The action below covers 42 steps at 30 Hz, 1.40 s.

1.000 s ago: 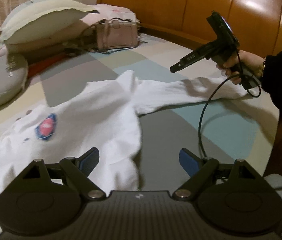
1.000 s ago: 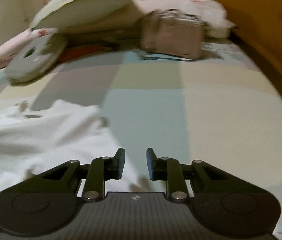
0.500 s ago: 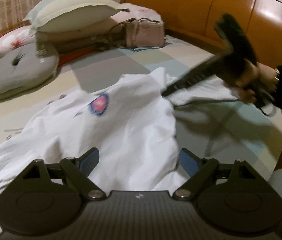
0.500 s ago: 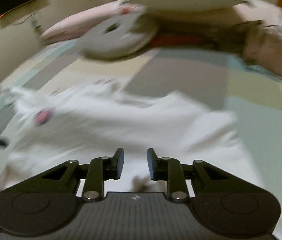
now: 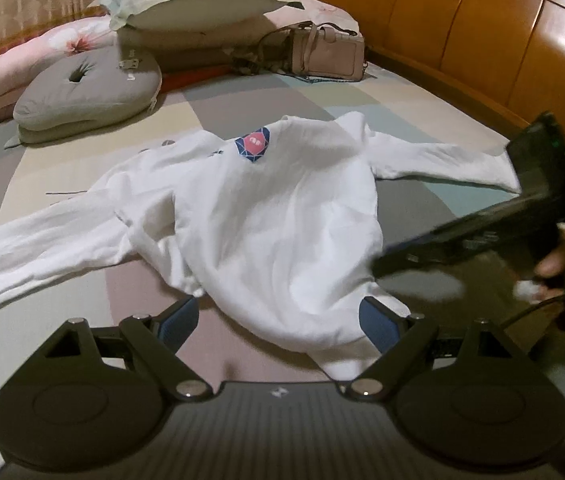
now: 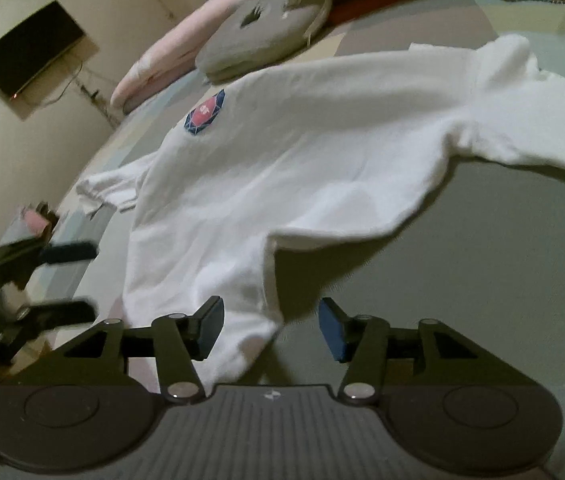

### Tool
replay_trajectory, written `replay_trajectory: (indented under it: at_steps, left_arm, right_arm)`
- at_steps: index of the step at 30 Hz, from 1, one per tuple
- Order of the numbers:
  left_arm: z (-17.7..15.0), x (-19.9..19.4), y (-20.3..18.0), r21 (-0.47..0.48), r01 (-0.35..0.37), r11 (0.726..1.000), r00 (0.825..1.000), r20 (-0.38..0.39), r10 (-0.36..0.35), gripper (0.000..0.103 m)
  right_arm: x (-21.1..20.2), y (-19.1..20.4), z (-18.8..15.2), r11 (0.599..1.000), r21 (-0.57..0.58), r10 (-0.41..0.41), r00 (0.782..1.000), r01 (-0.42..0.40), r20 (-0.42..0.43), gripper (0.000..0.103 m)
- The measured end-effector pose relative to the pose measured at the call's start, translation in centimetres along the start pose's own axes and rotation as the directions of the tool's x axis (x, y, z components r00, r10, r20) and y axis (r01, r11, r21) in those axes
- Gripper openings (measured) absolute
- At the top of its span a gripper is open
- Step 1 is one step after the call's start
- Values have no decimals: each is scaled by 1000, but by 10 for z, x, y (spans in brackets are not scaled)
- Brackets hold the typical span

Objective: Fold clothes

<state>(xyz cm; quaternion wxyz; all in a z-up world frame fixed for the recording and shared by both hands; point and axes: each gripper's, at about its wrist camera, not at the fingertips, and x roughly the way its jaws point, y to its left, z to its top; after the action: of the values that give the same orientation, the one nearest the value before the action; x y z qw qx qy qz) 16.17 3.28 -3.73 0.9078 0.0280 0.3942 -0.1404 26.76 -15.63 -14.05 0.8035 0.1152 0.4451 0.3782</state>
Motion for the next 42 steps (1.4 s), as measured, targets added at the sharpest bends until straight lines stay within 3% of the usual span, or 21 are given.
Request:
replay_trajectory:
  at_steps: [2,3,4,5,13,23,26,29,32,34,39,42]
  left_arm:
    - [-1,-6,0,-3,-14,1000,1000,4,14,87]
    - [-2,-9,0,-6,-20,1000,1000,7,20,87]
    - [-3,-12,0,-8,-24,1000,1000,9,24,87]
    - [-4,-14,1,-9,-27,1000,1000,10,27,87]
    - [-7,-9,-3,16,-37,999,999,-14,37,87]
    - [-8,-11,-11,35,-23,999,1000,-15,24,87]
    - [-9,-10,-11,40,-23,999,999,-22,24,87]
    - [-12,-8,-11,49,-25,998,999,-28,27,87]
    - [-13,-8,-8,43,-21,999,999,-28,22,87]
    - [-14,-8,-3,27,-15,1000,999,-29,16,87]
    - [-15,-8,8,-1,-33,999,999,-30,33,87]
    - [-14,-8,12,-5,-34,999,999,-25,34,87]
  right_arm:
    - [8,1,4,1000,21,5,1000,-5,29,57]
    - [11,3,5,1000,25,3,999,-4,40,46]
    - [10,7,6,1000,7,-3,999,3,39,19]
    - [8,11,7,1000,-16,-11,999,11,37,7]
    - [-51,5,-4,989,-24,-141,987,143,74,7]
    - [-96,-6,-28,953,-85,-294,956,292,-13,7]
    - [-103,-14,-31,936,-71,-347,938,344,-21,7]
    - [-107,-18,-32,934,-39,-356,934,355,-23,10]
    - [-113,-11,-28,930,-38,-365,931,365,7,20]
    - [-119,-6,-25,926,-42,-373,927,374,32,32]
    - [-125,9,-10,928,-54,-363,927,369,98,34]
    - [-111,18,-3,934,-84,-339,936,347,99,42]
